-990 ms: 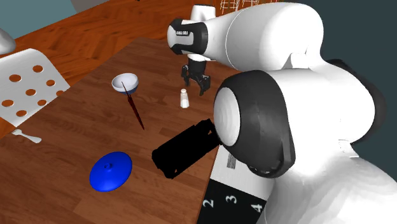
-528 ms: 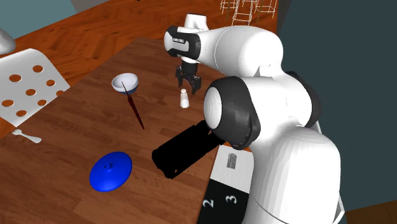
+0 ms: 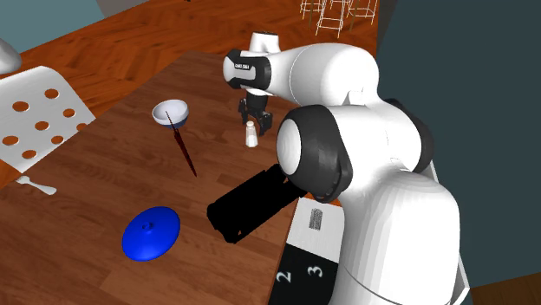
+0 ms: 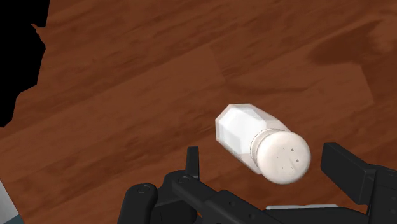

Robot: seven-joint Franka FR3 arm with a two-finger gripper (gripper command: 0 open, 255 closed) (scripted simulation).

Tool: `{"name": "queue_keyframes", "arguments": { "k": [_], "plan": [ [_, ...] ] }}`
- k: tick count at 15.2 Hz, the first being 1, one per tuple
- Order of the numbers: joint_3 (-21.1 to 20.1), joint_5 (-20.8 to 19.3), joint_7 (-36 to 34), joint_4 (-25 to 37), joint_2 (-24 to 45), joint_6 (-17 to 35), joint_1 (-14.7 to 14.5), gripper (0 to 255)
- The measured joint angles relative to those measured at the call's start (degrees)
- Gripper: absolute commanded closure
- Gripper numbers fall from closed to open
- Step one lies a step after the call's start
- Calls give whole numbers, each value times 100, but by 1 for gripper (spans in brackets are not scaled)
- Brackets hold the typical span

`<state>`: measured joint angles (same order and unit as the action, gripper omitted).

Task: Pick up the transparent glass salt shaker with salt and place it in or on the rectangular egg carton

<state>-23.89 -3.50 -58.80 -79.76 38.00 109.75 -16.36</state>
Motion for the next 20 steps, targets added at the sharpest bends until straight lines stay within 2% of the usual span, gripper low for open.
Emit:
{"name": "queue_keyframes", "arguments": {
  "k": [4,5,15,20],
  "plan": [
    [0,-1,-2,-13,1,16,-1,0],
    [0,-1,-2,-14,1,17,-1,255],
    [0,-1,-3,-7,-2,19,-2,255],
    [-21,26,-11,149,-89,-230,4,255]
  ]
}}
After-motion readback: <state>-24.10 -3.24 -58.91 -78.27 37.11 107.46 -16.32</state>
